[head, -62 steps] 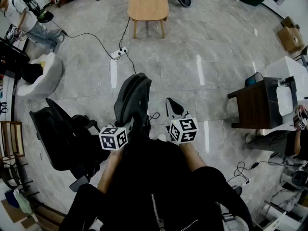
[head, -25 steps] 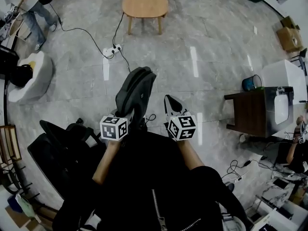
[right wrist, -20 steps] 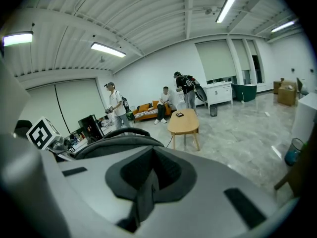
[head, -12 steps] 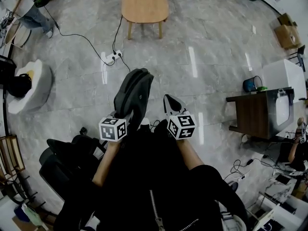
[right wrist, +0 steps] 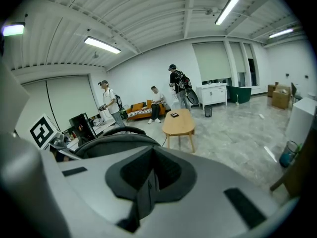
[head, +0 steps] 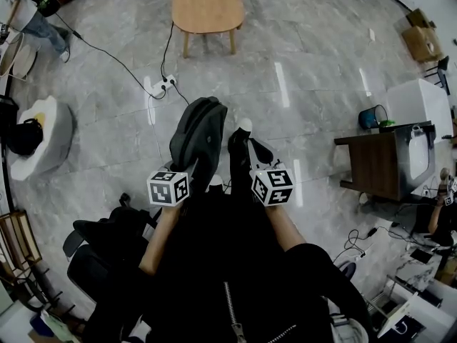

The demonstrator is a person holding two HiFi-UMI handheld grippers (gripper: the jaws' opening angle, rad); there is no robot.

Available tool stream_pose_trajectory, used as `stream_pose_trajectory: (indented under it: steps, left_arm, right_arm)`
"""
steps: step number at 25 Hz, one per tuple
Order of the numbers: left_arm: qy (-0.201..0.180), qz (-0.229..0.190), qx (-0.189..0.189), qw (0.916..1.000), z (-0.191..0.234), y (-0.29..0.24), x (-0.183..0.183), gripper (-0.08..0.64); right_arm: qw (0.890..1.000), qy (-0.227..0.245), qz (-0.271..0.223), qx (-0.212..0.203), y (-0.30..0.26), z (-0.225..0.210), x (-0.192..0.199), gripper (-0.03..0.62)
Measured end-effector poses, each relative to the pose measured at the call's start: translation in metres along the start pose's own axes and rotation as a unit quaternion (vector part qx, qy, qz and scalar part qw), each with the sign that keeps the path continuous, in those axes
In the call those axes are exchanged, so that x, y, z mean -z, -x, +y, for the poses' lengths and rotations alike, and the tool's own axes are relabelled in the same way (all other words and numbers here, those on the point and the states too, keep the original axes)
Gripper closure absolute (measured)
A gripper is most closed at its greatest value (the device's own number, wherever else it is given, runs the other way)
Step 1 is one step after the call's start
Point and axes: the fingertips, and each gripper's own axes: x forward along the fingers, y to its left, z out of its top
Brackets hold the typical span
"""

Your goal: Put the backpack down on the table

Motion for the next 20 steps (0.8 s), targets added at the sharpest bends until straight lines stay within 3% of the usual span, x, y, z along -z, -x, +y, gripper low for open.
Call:
stream_pose_trajectory:
  steps: [9, 20]
  left_arm:
    - [0.004, -0.001, -0.007, 1.0000, 0.004, -0.026, -0.030, 0.482]
    - [0.005, 0.010, -0.029, 0.9995, 0.021, -0.079, -0.096, 0.482]
  right_arm:
    - [1.000, 0.003, -0.007, -0.028, -0.051, -0.017, -0.034, 0.581]
    - [0.999, 0.001, -0.009, -0.039, -0.117, -0.065, -0.089, 0.581]
